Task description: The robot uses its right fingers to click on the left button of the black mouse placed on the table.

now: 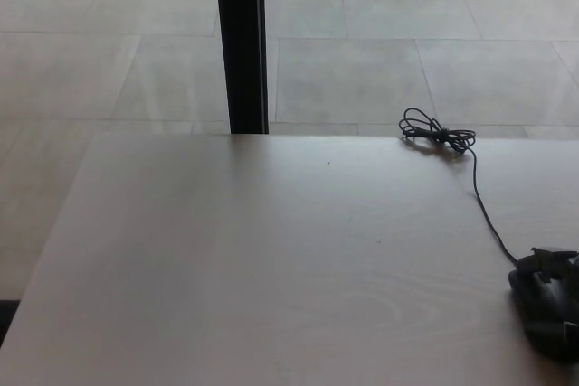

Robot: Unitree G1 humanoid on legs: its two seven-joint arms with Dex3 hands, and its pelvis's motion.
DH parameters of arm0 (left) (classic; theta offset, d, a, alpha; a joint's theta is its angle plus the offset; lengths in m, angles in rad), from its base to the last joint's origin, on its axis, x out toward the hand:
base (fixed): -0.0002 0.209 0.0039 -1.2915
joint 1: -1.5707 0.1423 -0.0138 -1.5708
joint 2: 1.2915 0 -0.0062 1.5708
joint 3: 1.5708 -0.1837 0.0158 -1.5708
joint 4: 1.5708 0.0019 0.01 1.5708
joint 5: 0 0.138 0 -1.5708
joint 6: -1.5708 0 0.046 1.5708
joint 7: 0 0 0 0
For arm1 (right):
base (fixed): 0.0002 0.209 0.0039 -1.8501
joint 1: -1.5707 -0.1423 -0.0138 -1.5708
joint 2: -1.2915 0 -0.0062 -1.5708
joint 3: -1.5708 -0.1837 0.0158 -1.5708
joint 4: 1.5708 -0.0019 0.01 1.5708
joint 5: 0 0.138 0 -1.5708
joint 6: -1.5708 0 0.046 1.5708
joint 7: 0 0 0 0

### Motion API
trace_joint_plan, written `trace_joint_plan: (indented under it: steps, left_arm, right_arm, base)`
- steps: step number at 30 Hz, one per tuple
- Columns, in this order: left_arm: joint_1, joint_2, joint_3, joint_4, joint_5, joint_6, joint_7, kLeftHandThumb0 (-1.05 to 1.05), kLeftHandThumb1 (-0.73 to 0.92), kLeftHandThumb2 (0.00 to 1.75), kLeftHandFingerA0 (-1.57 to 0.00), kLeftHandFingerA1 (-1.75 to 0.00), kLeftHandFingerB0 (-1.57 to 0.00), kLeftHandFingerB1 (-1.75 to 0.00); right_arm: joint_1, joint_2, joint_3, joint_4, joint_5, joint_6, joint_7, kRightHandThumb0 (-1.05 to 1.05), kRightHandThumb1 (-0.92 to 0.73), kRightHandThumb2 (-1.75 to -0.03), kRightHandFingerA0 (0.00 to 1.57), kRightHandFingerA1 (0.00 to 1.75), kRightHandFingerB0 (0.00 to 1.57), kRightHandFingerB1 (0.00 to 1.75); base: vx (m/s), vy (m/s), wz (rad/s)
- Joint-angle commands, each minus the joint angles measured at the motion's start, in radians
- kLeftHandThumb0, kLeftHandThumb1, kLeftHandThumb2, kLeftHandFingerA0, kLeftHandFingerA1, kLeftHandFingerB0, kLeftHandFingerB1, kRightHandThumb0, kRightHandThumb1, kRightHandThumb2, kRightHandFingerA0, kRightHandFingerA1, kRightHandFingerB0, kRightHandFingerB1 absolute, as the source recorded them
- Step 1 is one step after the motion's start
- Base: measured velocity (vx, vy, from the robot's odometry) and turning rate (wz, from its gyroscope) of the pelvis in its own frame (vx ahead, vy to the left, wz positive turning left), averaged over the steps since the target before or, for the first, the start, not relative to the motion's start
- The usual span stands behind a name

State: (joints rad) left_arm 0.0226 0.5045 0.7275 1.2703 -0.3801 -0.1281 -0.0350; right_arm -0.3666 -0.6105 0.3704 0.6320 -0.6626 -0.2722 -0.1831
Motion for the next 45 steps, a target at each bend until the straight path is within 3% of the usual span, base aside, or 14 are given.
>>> trace_joint_plan:
  steps: [1, 11, 12, 13, 14, 24, 25, 26, 35, 36, 41, 42, 43, 45]
  left_arm:
    - [-0.003, 0.019, 0.002, 0.002, -0.015, -0.010, 0.003, -0.76, 0.78, 0.64, -0.75, -0.56, -0.59, -0.48]
    - [-0.017, 0.024, -0.009, -0.001, -0.008, -0.020, 0.006, -0.80, 0.79, 0.64, -0.78, -0.58, -0.60, -0.48]
    - [-0.018, 0.024, -0.007, -0.002, -0.012, -0.022, 0.003, -0.79, 0.79, 0.64, -0.77, -0.56, -0.59, -0.48]
    - [-0.019, 0.024, -0.004, -0.003, -0.017, -0.021, -0.001, -0.79, 0.78, 0.64, -0.77, -0.58, -0.62, -0.50]
    - [-0.021, 0.025, 0.003, -0.003, -0.025, -0.018, -0.006, -0.78, 0.78, 0.64, -0.75, -0.56, -0.59, -0.49]
    - [-0.039, 0.029, 0.014, -0.003, -0.040, -0.010, 0.001, -0.78, 0.78, 0.64, -0.80, -0.56, -0.60, -0.48]
    - [-0.037, 0.029, 0.004, -0.005, -0.030, -0.016, 0.004, -0.78, 0.80, 0.65, -0.77, -0.55, -0.57, -0.47]
    - [-0.038, 0.029, 0.004, -0.005, -0.031, -0.016, 0.003, -0.78, 0.80, 0.64, -0.76, -0.56, -0.57, -0.47]
    - [-0.042, 0.030, 0.003, 0.001, -0.037, -0.011, 0.002, -0.80, 0.79, 0.64, -0.78, -0.55, -0.59, -0.48]
    - [-0.043, 0.030, 0.002, 0.001, -0.036, -0.015, 0.000, -0.81, 0.79, 0.64, -0.77, -0.56, -0.59, -0.48]
    - [-0.042, 0.032, -0.008, -0.005, -0.033, -0.015, 0.003, -0.80, 0.80, 0.64, -0.72, -0.55, -0.60, -0.48]
    - [-0.044, 0.031, -0.007, -0.007, -0.034, -0.014, 0.008, -0.80, 0.80, 0.64, -0.73, -0.55, -0.61, -0.48]
    - [-0.044, 0.032, -0.008, -0.006, -0.034, -0.014, 0.009, -0.82, 0.80, 0.64, -0.74, -0.54, -0.59, -0.47]
    - [-0.044, 0.032, -0.007, -0.006, -0.036, -0.017, 0.002, -0.81, 0.80, 0.64, -0.75, -0.55, -0.59, -0.48]
  right_arm:
    - [0.010, -0.036, -0.001, 0.037, -0.037, -0.027, -0.049, -0.65, -0.85, -0.66, 0.41, 0.47, 0.44, 0.38]
    - [0.030, -0.011, -0.009, 0.060, -0.025, -0.020, -0.055, -0.70, -0.69, -1.07, 0.28, 0.54, 0.40, 0.54]
    - [0.034, -0.002, 0.000, 0.062, -0.024, -0.029, -0.047, -0.68, -0.84, -0.65, 0.36, 0.46, 0.44, 0.37]
    - [0.036, 0.001, 0.006, 0.058, -0.031, -0.023, -0.044, -0.70, -0.70, -1.08, 0.28, 0.55, 0.38, 0.53]
    - [0.042, 0.005, 0.021, 0.049, -0.044, -0.015, -0.035, -0.68, -0.86, -0.66, 0.33, 0.45, 0.42, 0.37]
    - [0.070, 0.011, 0.128, 0.031, -0.101, -0.033, -0.025, -0.66, -0.80, -0.66, 0.30, 0.47, 0.41, 0.38]
    - [0.072, -0.002, 0.141, 0.025, -0.117, -0.034, -0.024, -0.66, -0.68, -1.05, 0.19, 0.53, 0.36, 0.55]
    - [0.072, -0.006, 0.146, 0.022, -0.123, -0.033, -0.026, -0.68, -0.84, -0.66, 0.28, 0.49, 0.39, 0.38]
    - [0.054, -0.032, 0.181, 0.042, -0.149, -0.020, -0.080, -0.73, -0.84, -0.67, 0.28, 0.49, 0.40, 0.38]
    - [0.057, -0.035, 0.181, 0.040, -0.153, -0.010, -0.088, -0.70, -0.69, -1.08, 0.19, 0.54, 0.38, 0.55]
    - [0.088, -0.049, 0.169, 0.055, -0.152, 0.022, -0.137, -0.75, -0.79, -0.69, 0.28, 0.49, 0.42, 0.40]
    - [0.090, -0.054, 0.171, 0.062, -0.161, 0.029, -0.152, -0.66, -0.67, -1.08, 0.17, 0.52, 0.38, 0.56]
    - [0.094, -0.057, 0.172, 0.069, -0.164, 0.028, -0.172, -0.75, -0.80, -0.70, 0.28, 0.49, 0.42, 0.41]
    - [0.105, -0.064, 0.167, 0.058, -0.159, 0.036, -0.174, -0.66, -0.67, -1.09, 0.17, 0.53, 0.38, 0.56]
  base:
    - [0.00, 0.000, 0.00]
    - [0.00, 0.000, 0.00]
    - [0.00, 0.000, 0.00]
    - [0.00, 0.000, 0.00]
    - [0.00, 0.000, 0.00]
    - [0.00, 0.000, 0.00]
    - [0.00, 0.000, 0.00]
    - [0.00, 0.000, 0.00]
    - [0.00, 0.000, 0.00]
    - [0.00, 0.000, 0.00]
    - [0.00, 0.000, 0.00]
    - [0.00, 0.000, 0.00]
    - [0.00, 0.000, 0.00]
    - [0.00, 0.000, 0.00]
